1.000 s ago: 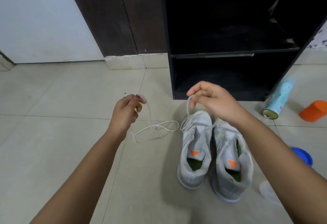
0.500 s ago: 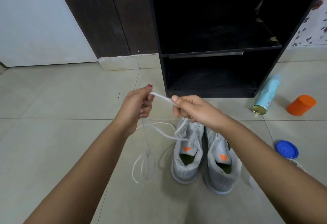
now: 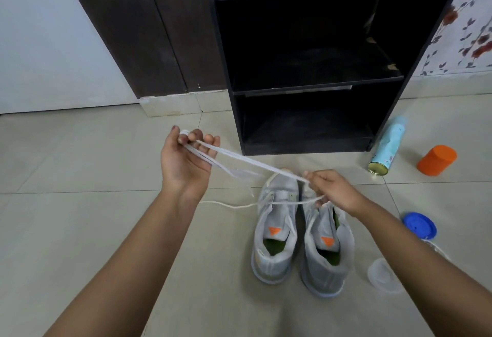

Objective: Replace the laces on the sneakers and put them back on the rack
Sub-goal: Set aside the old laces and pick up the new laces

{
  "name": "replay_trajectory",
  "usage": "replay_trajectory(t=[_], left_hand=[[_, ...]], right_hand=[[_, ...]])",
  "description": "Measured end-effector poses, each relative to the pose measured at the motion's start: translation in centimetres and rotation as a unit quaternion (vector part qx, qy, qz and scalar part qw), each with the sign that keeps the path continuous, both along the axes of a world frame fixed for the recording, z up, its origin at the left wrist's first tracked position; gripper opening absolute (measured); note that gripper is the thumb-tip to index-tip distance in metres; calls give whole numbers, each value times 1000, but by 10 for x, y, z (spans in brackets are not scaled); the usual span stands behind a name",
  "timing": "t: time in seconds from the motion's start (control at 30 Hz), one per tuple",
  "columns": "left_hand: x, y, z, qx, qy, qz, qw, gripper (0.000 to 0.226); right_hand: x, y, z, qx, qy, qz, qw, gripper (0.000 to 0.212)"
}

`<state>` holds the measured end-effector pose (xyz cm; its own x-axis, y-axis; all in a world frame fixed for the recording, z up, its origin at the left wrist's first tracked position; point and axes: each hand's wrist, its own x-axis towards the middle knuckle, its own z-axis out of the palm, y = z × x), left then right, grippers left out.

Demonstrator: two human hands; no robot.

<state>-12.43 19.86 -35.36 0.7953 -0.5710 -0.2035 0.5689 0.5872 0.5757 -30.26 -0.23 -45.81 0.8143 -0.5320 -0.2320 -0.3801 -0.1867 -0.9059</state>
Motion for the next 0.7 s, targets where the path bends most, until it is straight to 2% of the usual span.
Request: replay_trajectory(t=[0.07, 0.13, 0.2, 0.23, 0.27, 0.3, 0.37, 0.4, 0.43, 0.5, 0.53, 0.57, 0.6, 0.63, 0.67, 0.7], left_hand=[[5, 1, 1, 23, -14, 8, 1000, 42], [4, -1, -5, 83, -25, 6, 996, 42], [4, -7, -16, 203, -57, -17, 977, 40], [5, -8, -24, 288, -103, -40, 951, 37], [7, -9, -37, 381, -171, -72, 906, 36], [10, -9, -50, 473, -255, -112, 836, 35], [14, -4, -75, 614, -411, -211, 640, 35], [16, 0, -87, 651, -443, -269, 555, 35], [15, 3, -98, 668, -441, -335, 498, 35], [16, 8, -117, 681, -407, -444, 417, 32], [17, 10, -128, 687, -407, -472, 374, 30], [21, 11, -137, 694, -419, -477, 339, 32], [24, 12, -148, 702, -432, -462, 325, 35], [28, 13, -156, 711, -443, -427, 339, 36], [31, 13, -163, 718, -439, -384, 379, 33], [32, 12, -167, 722, -427, -341, 425, 30]], right_hand=[[-12, -16, 3, -23, -37, -80, 996, 43], [-22, -28, 4, -73, -42, -125, 989, 45], [-25, -33, 5, -88, -38, -152, 984, 46], [-25, -34, 8, -76, -47, -162, 983, 45], [-24, -34, 12, -51, -66, -172, 981, 43], [-23, -33, 18, -20, -92, -178, 980, 40], [-22, -32, 32, -1, -135, -179, 975, 33], [-23, -31, 40, -8, -146, -171, 974, 30], [-25, -29, 46, -9, -143, -150, 978, 28], [-28, -25, 55, 1, -65, -43, 997, 26], [-30, -23, 56, -25, 24, 46, 998, 25], [-31, -20, 56, -67, 129, 141, 979, 24], [-31, -16, 53, -96, 225, 224, 944, 24], [-30, -13, 49, -114, 293, 277, 908, 25], [-27, -10, 45, -131, 329, 291, 889, 23], [-22, -7, 40, -160, 334, 273, 888, 21]])
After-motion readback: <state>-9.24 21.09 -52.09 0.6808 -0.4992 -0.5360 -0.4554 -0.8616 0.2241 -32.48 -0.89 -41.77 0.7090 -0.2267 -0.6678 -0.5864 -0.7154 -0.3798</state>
